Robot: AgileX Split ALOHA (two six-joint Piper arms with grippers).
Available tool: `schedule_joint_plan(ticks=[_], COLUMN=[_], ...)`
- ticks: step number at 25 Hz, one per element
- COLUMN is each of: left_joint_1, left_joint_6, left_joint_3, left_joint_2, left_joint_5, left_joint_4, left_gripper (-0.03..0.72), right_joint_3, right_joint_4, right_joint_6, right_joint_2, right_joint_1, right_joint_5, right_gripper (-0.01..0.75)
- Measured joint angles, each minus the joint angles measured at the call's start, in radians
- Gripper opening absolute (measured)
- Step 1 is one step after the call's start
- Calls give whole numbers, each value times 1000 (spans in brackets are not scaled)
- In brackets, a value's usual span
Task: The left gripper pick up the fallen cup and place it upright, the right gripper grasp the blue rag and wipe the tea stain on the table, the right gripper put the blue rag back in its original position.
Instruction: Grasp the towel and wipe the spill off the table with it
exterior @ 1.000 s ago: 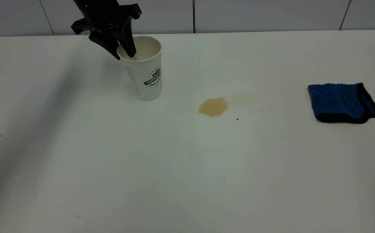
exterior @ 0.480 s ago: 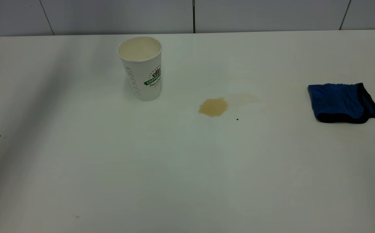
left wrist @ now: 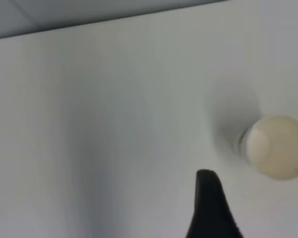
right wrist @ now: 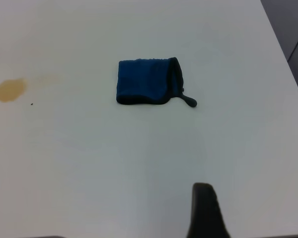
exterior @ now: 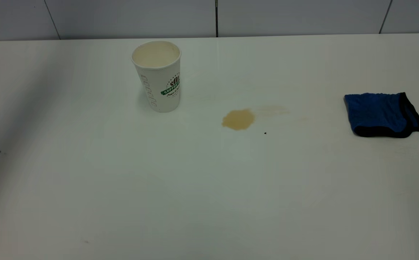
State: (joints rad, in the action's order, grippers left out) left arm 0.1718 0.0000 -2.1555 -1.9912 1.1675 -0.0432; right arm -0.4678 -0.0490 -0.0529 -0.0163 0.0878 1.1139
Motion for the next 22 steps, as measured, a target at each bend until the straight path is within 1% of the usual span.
schedule_joint_plan(ticks=[3, 5, 8, 16, 19, 22], left_joint_1=[0, 0, 0, 0, -41, -135], left_joint_6=[0, 0, -8, -32, -32, -32], left_joint_3=[149, 241, 426, 1017, 1200, 1359], left_joint_2=[168, 288, 468, 877, 984, 1098], left_joint_5=[0, 0, 0, 0, 0, -1], left_joint_4=[-95, -128, -132, -136, -103, -42], left_gripper=[507, 507, 507, 507, 507, 507], right_joint_3=[0, 0, 0, 0, 0, 0], right_joint_4=[0, 0, 0, 0, 0, 0], right_joint_6=[0, 0, 0, 0, 0, 0], right_joint_2=[0, 0, 0, 0, 0, 0], right_joint_1=[0, 0, 0, 0, 0, 0], right_joint_5=[0, 0, 0, 0, 0, 0], right_gripper=[533, 533, 533, 533, 533, 533])
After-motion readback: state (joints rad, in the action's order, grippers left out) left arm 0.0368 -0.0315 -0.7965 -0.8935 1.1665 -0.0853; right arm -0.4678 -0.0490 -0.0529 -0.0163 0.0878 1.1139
